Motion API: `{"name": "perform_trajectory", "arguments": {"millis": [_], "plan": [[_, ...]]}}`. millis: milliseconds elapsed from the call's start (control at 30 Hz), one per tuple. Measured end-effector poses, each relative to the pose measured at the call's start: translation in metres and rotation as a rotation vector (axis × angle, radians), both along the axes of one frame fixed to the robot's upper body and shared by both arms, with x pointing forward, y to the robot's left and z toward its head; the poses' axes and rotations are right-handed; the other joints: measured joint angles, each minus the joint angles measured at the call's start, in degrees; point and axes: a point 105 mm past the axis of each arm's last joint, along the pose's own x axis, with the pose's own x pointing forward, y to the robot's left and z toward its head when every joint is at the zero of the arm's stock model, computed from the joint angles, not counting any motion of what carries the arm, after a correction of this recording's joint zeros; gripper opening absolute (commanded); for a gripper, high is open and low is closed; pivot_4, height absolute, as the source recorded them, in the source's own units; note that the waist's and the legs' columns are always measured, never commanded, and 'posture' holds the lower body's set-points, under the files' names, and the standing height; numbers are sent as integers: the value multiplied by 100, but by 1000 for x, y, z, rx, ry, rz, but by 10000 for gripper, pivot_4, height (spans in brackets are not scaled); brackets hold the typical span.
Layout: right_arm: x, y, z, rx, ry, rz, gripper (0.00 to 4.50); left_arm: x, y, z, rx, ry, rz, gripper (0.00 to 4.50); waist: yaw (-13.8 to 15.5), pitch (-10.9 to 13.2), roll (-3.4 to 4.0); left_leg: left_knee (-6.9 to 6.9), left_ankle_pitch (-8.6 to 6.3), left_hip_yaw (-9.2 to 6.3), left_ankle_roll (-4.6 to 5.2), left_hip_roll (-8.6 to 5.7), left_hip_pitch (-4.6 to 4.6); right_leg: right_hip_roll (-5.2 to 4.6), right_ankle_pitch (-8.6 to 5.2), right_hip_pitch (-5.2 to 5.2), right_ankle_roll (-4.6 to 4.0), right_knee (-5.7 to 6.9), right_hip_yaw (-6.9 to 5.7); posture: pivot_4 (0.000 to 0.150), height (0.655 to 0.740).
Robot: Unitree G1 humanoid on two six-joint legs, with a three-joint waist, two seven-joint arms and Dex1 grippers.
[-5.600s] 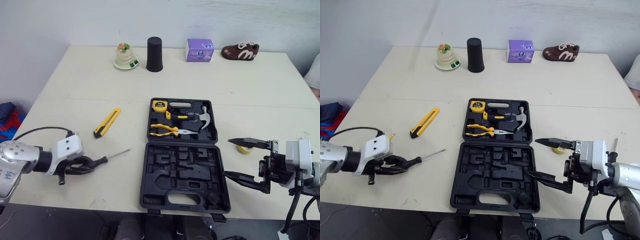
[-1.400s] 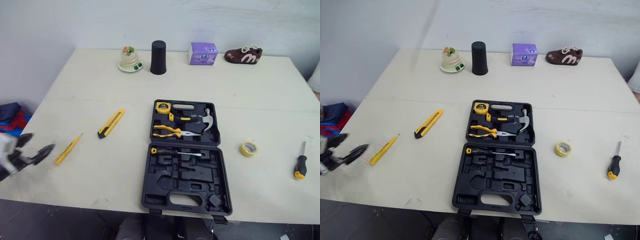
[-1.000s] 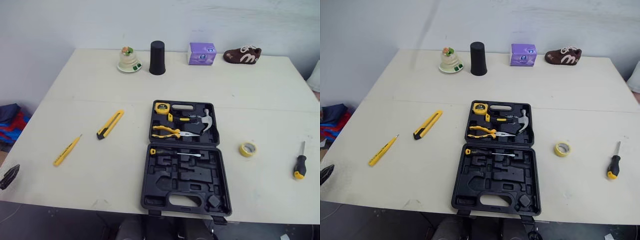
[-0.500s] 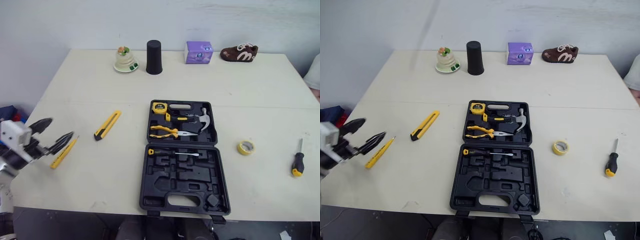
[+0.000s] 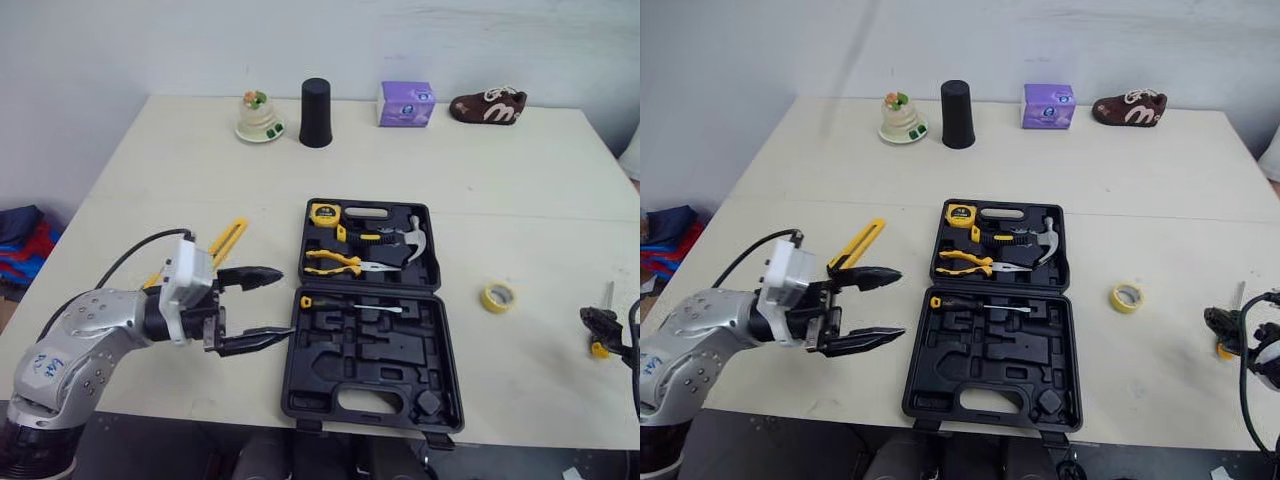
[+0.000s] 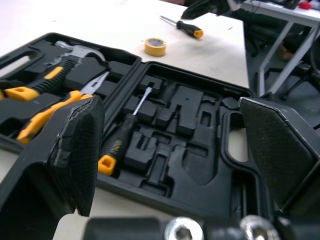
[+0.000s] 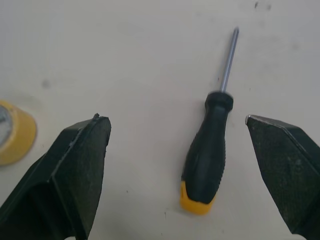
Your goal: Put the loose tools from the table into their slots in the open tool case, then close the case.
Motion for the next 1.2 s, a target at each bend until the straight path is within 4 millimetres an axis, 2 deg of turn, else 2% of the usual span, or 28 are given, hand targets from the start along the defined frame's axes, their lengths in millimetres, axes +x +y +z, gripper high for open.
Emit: {"name": "perform_trajectory", "arguments": {"millis": [267,367,467,533,567,633,700,767,833,867,900,967,1033,1200], "plan": [[1,-14,-25,-12,128,-74,45000,0,-9,3,-23,-7,-21,44642,10,2,-3,12,1,8,11,-1,0,30,12,2,22,0,24,1500,7400],[4,-15,-29,1,105,-79,36459,0,-13,4,-27,-16,-32,45000,10,2,-3,12,2,8,10,0,1,33,12,3,22,1,25,1500,7400],[7,-13,-33,10,74,-71,20731,0,-17,4,-34,-16,-42,45000,9,1,-8,12,3,9,8,1,1,33,13,3,23,0,26,1500,7400],[8,-14,-31,3,63,-73,12104,1,-17,5,-32,-22,-46,45000,9,1,-9,13,3,10,8,-1,1,32,14,4,25,0,27,1500,7400],[7,-15,-31,-1,62,-77,10240,1,-18,6,-31,-26,-48,45000,17,1,-11,15,3,10,8,-1,1,31,14,5,26,-2,27,1500,7400],[5,-14,-31,-11,48,-74,10249,0,-18,5,-33,-28,-55,45000,30,1,-10,14,3,10,8,-3,-1,29,14,4,26,-3,27,1500,7400],[6,-7,-23,-41,7,-17,10248,0,-18,5,-35,-27,-63,45000,22,3,-5,11,2,14,8,-2,-2,31,14,1,27,-5,31,1500,7400],[11,1,-3,-120,-55,86,10248,0,-18,5,-38,-26,-72,45000,3,6,3,10,0,21,6,0,0,33,15,-2,28,-5,37,1500,7400],[15,6,28,-360,-64,247,10248,0,-17,5,-35,-32,-75,45000,-10,17,28,9,-2,44,10,-5,6,38,17,-11,35,-2,53,1500,7400],[20,14,46,-527,-65,385,10248,0,-16,5,-26,-47,-80,45000,-13,19,26,3,-2,52,10,-4,16,42,16,-9,37,-3,59,1500,7400],[25,26,57,-619,-82,501,10248,1,-15,4,-16,-62,-83,45000,-17,25,15,-1,-2,56,4,1,29,54,16,-1,38,-7,57,1500,7400],[33,71,72,-704,-160,812,10248,4,-11,-3,18,-101,-87,45000,-53,31,-18,0,-6,54,-6,15,30,90,21,3,28,-21,56,1500,7400],[34,105,73,-669,-195,1029,10248,7,-8,-11,49,-125,-90,45000,-75,43,-36,0,-4,52,-12,50,24,98,24,-2,20,-21,62,1500,7400],[26,167,57,-560,-114,1405,10248,9,-1,-22,84,-151,-86,45000,-49,47,-43,11,-13,55,-36,76,10,89,16,-13,1,-24,64,1500,7400]]}}
